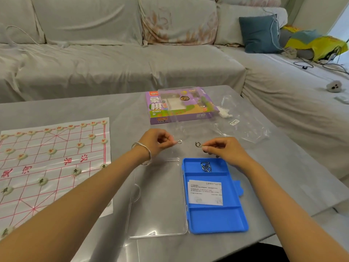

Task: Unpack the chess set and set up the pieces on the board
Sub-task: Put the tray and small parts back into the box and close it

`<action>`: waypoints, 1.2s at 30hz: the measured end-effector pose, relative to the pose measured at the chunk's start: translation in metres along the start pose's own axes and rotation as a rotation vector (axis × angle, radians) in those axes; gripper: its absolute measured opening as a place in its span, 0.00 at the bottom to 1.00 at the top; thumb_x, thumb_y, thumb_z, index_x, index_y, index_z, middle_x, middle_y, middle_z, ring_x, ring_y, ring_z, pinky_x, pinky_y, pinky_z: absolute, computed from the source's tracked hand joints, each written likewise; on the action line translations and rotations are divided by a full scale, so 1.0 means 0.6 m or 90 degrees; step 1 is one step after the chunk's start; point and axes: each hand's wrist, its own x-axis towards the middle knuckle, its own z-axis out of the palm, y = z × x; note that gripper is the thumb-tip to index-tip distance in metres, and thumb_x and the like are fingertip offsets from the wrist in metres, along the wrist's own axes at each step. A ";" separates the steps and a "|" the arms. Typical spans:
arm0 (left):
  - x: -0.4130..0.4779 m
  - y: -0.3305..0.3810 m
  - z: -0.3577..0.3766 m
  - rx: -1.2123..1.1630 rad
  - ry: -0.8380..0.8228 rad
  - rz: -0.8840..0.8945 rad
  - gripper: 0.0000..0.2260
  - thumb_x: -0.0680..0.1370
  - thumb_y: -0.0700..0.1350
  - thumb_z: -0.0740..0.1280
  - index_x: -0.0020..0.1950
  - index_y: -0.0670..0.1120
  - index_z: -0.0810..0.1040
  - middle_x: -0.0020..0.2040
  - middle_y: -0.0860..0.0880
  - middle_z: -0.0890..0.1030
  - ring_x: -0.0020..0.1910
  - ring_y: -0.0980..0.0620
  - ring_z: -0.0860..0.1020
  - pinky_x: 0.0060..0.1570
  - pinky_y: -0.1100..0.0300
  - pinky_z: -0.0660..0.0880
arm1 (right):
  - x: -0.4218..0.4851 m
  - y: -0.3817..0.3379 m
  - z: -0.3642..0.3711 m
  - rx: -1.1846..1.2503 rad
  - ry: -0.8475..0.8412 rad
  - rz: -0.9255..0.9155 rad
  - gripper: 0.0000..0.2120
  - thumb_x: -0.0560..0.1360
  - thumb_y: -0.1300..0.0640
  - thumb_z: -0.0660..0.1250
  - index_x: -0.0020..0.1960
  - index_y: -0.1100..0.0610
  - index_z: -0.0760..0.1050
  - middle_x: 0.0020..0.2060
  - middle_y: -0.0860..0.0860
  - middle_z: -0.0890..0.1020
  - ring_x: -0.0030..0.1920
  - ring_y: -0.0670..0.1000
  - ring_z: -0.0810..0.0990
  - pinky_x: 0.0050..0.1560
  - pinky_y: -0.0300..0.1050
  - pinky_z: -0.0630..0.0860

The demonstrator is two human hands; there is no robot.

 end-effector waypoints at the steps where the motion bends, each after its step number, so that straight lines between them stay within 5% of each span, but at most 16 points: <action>1: -0.004 0.015 0.009 -0.020 -0.009 0.014 0.05 0.72 0.44 0.71 0.44 0.43 0.80 0.34 0.54 0.78 0.32 0.61 0.75 0.36 0.73 0.72 | -0.007 0.001 -0.011 0.001 0.004 -0.006 0.07 0.70 0.60 0.73 0.48 0.58 0.82 0.38 0.48 0.84 0.35 0.37 0.80 0.35 0.27 0.73; 4: -0.016 0.045 0.055 0.026 -0.067 0.040 0.05 0.71 0.46 0.72 0.42 0.46 0.80 0.35 0.55 0.77 0.34 0.60 0.74 0.37 0.72 0.71 | -0.022 0.020 -0.035 -0.109 -0.011 -0.002 0.06 0.69 0.58 0.74 0.45 0.56 0.83 0.38 0.46 0.82 0.35 0.38 0.77 0.39 0.28 0.70; 8: -0.029 0.044 0.109 0.216 -0.084 0.015 0.05 0.70 0.50 0.73 0.42 0.49 0.83 0.44 0.52 0.76 0.47 0.52 0.75 0.50 0.57 0.74 | -0.031 0.052 -0.034 -0.327 -0.043 -0.016 0.06 0.68 0.52 0.75 0.44 0.47 0.83 0.43 0.45 0.74 0.48 0.46 0.73 0.51 0.42 0.71; 13: -0.061 0.032 0.090 0.183 0.087 -0.018 0.12 0.74 0.53 0.67 0.55 0.51 0.78 0.57 0.49 0.75 0.58 0.49 0.71 0.58 0.55 0.71 | -0.053 0.039 -0.046 -0.141 0.072 -0.004 0.04 0.71 0.54 0.71 0.47 0.50 0.81 0.47 0.46 0.77 0.47 0.45 0.74 0.41 0.30 0.67; 16: -0.094 0.005 0.055 0.311 0.018 -0.109 0.24 0.76 0.57 0.62 0.69 0.49 0.67 0.68 0.47 0.69 0.67 0.46 0.65 0.65 0.53 0.65 | -0.074 0.032 -0.043 -0.049 0.059 0.032 0.08 0.73 0.54 0.70 0.51 0.52 0.80 0.49 0.45 0.79 0.50 0.46 0.76 0.43 0.32 0.70; 19: -0.131 -0.015 0.032 0.411 -0.052 -0.184 0.30 0.76 0.61 0.58 0.73 0.46 0.59 0.72 0.46 0.64 0.70 0.45 0.62 0.67 0.51 0.63 | -0.100 0.035 -0.034 -0.035 -0.021 0.046 0.20 0.71 0.53 0.72 0.62 0.48 0.74 0.59 0.46 0.73 0.60 0.46 0.70 0.56 0.39 0.69; 24: -0.151 -0.024 0.017 0.300 -0.040 -0.277 0.32 0.76 0.61 0.59 0.73 0.44 0.58 0.71 0.42 0.65 0.68 0.41 0.66 0.65 0.46 0.67 | -0.149 0.050 -0.022 -0.032 -0.128 0.074 0.38 0.68 0.51 0.74 0.72 0.45 0.58 0.69 0.43 0.64 0.68 0.45 0.65 0.65 0.43 0.69; 28: -0.155 -0.015 0.027 0.305 -0.024 -0.302 0.36 0.73 0.64 0.62 0.73 0.44 0.56 0.71 0.41 0.64 0.68 0.40 0.66 0.65 0.46 0.67 | -0.179 0.049 -0.021 0.093 -0.126 0.095 0.34 0.71 0.59 0.71 0.68 0.43 0.55 0.60 0.37 0.68 0.53 0.35 0.74 0.45 0.29 0.75; 32: -0.150 0.021 0.015 0.116 0.036 -0.310 0.40 0.70 0.62 0.68 0.74 0.46 0.54 0.73 0.41 0.59 0.69 0.39 0.64 0.65 0.45 0.66 | -0.189 0.053 -0.012 0.154 -0.105 0.094 0.36 0.71 0.60 0.71 0.70 0.43 0.56 0.60 0.38 0.69 0.52 0.36 0.75 0.44 0.33 0.77; 36: -0.150 0.090 -0.021 -0.052 0.109 -0.177 0.30 0.75 0.56 0.65 0.73 0.48 0.58 0.72 0.45 0.63 0.65 0.43 0.71 0.58 0.52 0.71 | -0.179 0.054 -0.013 0.327 -0.063 0.155 0.41 0.68 0.52 0.71 0.75 0.50 0.52 0.71 0.45 0.65 0.63 0.47 0.73 0.61 0.45 0.73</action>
